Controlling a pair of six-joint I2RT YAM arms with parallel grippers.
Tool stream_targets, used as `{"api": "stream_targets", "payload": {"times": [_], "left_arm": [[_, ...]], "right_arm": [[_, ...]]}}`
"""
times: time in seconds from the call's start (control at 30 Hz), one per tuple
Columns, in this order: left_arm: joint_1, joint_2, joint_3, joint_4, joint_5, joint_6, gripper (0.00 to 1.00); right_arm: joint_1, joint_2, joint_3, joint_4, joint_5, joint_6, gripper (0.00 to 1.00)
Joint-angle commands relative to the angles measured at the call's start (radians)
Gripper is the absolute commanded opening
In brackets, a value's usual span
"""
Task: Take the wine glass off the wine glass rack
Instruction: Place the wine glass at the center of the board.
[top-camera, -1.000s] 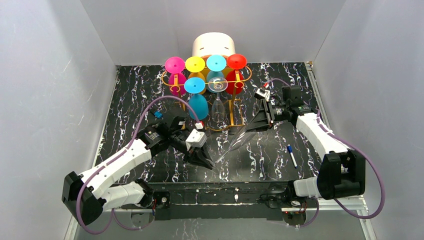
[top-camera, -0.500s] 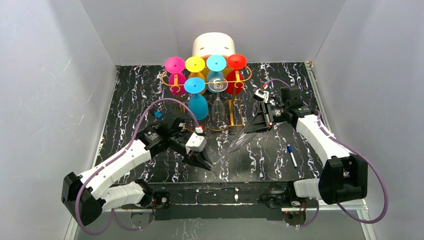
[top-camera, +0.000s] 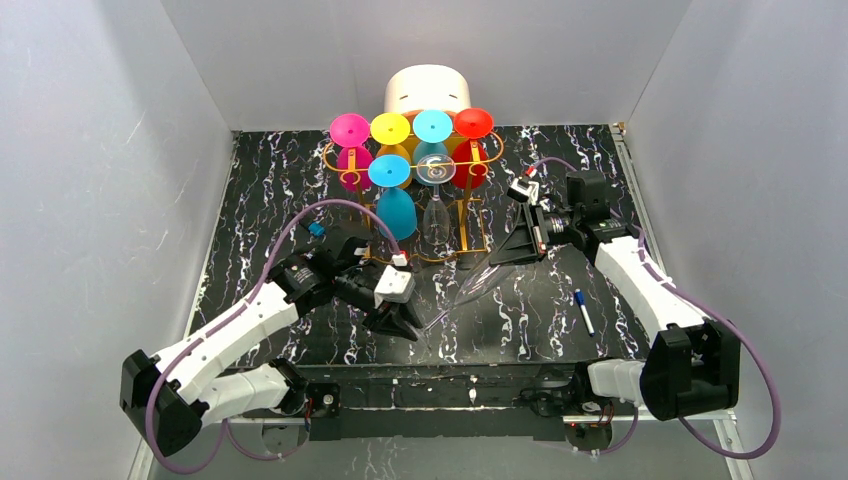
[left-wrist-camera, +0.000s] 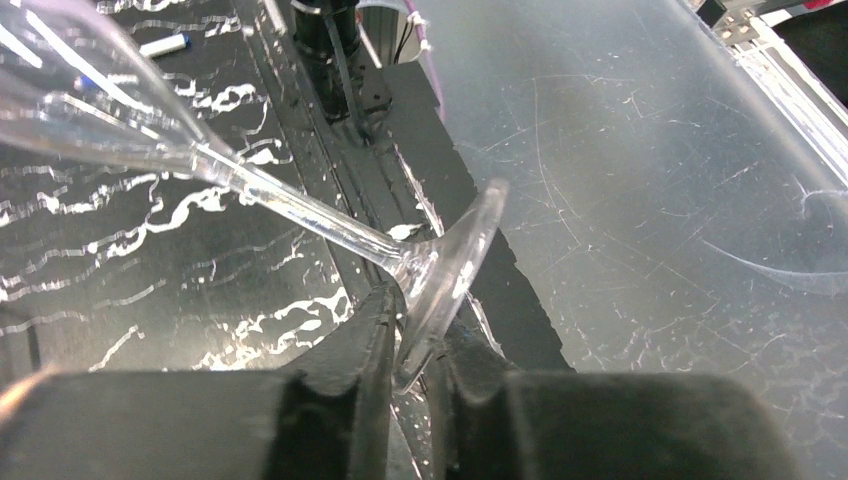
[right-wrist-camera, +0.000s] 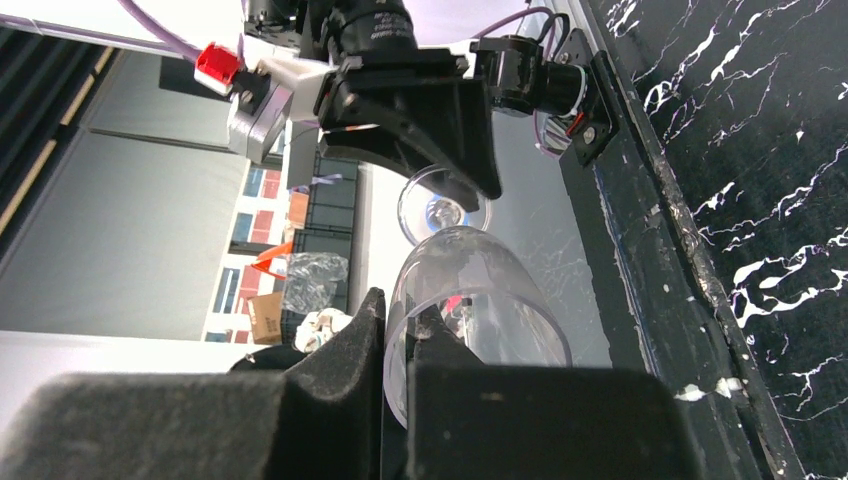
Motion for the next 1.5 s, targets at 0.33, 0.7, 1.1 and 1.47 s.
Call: {"api": "stream_targets", "payload": {"times": [0.33, 0.7, 1.1, 1.47], "left_arm": [[0.017, -0.112, -0.07, 0.021, -0.206, -0.101, 0.77], [0.019, -0.212, -0.106, 0.03, -0.365, -0.17, 0.98], [0.019, -0.399, -0.232, 0.263, -0.833, -0.564, 0.98], [0.02, -0.408, -0.193, 0.157, -1.138, -0.879, 0.98]], "right_arm": [[0.043, -0.105, 0.017, 0.075, 0.126, 0.06, 0.01], [0.044, -0.113, 0.144, -0.28, 0.355, -0.156, 0.01], [0.044, -0.108, 0.343, -0.602, 0.938, -0.252, 0.01], [0.044, -0.009, 0.523, -0.685, 1.502, -0.223, 0.01]]}}
